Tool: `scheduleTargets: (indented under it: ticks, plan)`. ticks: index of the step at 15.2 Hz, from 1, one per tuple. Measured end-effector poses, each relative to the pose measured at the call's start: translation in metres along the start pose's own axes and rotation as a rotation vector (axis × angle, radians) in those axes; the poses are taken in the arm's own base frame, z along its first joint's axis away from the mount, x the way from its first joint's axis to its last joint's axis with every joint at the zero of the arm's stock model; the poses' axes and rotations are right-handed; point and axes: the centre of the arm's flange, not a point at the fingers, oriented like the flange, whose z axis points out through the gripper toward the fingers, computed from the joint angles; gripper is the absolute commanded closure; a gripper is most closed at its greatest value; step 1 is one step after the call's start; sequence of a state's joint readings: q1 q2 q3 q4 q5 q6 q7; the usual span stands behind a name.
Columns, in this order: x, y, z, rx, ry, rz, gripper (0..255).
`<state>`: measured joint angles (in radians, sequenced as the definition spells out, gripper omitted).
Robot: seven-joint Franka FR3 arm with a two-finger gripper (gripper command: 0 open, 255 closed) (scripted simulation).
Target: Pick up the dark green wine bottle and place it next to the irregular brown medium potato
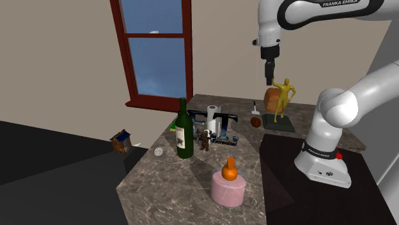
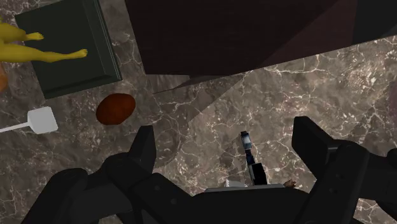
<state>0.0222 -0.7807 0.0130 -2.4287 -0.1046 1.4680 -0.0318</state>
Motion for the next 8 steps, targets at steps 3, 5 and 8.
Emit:
scheduleTargets:
  ticks: [3, 5, 8]
  plan:
    - [0.013, -0.006, 0.000, 0.003, 0.002, -0.005, 0]
    - [0.031, -0.019, 0.001, 0.007, 0.005, -0.012, 0]
    - [0.064, -0.038, -0.003, 0.014, 0.011, -0.024, 0]
